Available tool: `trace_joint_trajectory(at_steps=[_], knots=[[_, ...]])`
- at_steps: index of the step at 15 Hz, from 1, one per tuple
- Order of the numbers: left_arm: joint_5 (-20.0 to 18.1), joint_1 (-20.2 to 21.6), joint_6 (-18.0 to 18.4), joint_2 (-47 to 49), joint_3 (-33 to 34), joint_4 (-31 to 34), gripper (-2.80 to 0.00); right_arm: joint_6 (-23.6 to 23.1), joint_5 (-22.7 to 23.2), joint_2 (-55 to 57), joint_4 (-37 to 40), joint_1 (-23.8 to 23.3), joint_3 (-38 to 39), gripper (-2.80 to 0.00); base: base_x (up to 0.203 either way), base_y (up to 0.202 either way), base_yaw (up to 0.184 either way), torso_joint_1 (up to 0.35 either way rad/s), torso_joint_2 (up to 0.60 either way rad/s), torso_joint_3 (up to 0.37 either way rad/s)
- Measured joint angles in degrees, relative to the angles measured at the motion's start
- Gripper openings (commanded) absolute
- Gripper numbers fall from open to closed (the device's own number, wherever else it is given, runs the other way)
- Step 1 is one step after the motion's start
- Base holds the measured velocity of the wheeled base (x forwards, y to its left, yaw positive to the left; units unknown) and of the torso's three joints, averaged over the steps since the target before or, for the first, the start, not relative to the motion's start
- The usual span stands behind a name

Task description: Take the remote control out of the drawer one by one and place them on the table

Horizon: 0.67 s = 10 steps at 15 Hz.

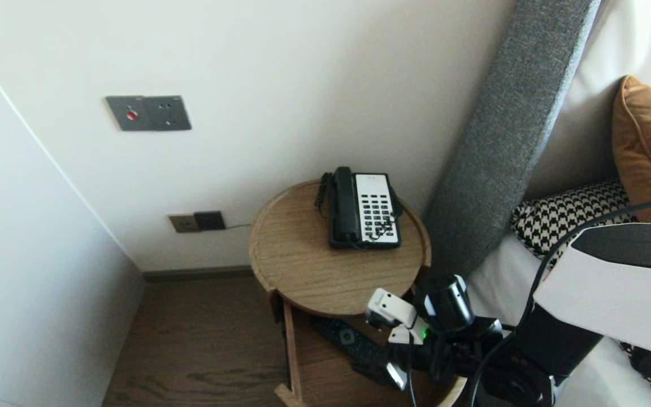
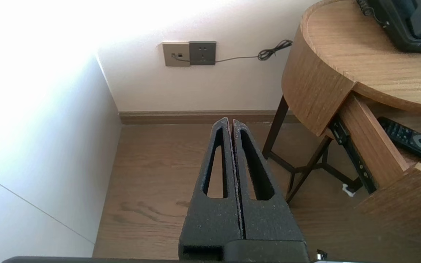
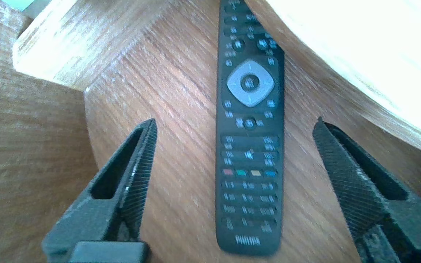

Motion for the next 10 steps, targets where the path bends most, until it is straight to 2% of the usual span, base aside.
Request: trace_joint_trajectory(at_steps=[5, 10], knots=[[0.0, 0.0, 0.0, 0.0, 0.0, 0.0, -2.8, -0.5, -0.7, 4.7, -8.4, -0.3, 2.3, 0.0, 0.0, 0.0, 0.0, 0.0, 0.0, 0.0], [0.0, 0.0, 0.0, 0.0, 0.0, 0.0, -2.8, -0.4, -0.7, 7.7, -9.1, -0.7, 0.7, 0.0, 0.0, 0.0, 0.0, 0.0, 0.0, 0.0]])
